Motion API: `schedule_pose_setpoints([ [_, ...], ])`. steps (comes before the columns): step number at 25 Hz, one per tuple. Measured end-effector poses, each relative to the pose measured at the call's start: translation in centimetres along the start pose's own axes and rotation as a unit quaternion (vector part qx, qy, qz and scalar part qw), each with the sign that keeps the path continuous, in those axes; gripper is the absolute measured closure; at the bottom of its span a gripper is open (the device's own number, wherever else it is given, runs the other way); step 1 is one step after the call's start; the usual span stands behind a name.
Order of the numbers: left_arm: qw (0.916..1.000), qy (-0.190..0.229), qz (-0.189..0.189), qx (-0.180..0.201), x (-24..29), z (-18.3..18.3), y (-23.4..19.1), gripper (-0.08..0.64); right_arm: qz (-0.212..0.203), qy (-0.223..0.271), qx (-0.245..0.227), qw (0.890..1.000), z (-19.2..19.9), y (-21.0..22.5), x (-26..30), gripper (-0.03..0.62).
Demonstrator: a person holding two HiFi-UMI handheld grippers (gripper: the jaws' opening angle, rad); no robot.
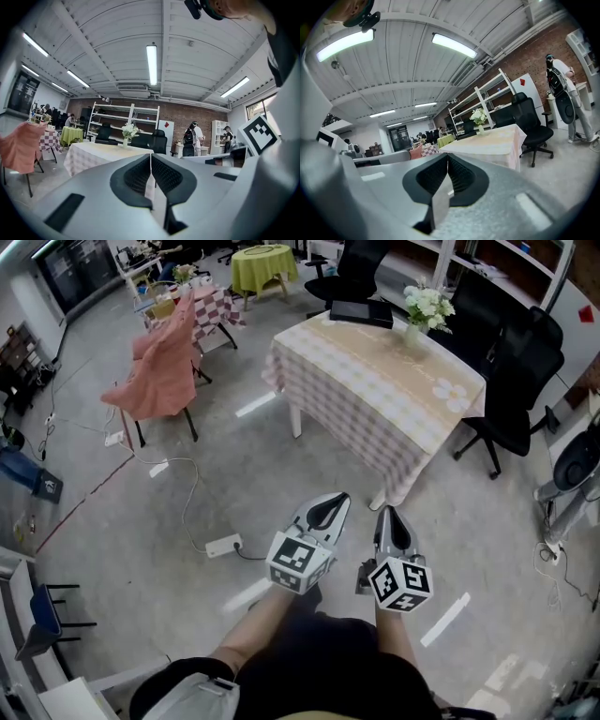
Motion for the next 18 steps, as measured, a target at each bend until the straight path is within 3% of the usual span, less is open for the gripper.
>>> schedule_pose_setpoints([
  [18,0.9994,-0.024,0.021,0.013,8.1,-2.7,-9.8,0.546,0.023,-0.018,-0.010,1.000,-2.2,-0.1,12.7,0.588],
])
Point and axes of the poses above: the fingertips, and each gripper's own axes: x forward along the fingers, y to its right, z out of its underside, the point moved 10 cm from there along -x, backward along the fingers, and after that the axes turned 5 degrees about z, right-handed, at the moved point
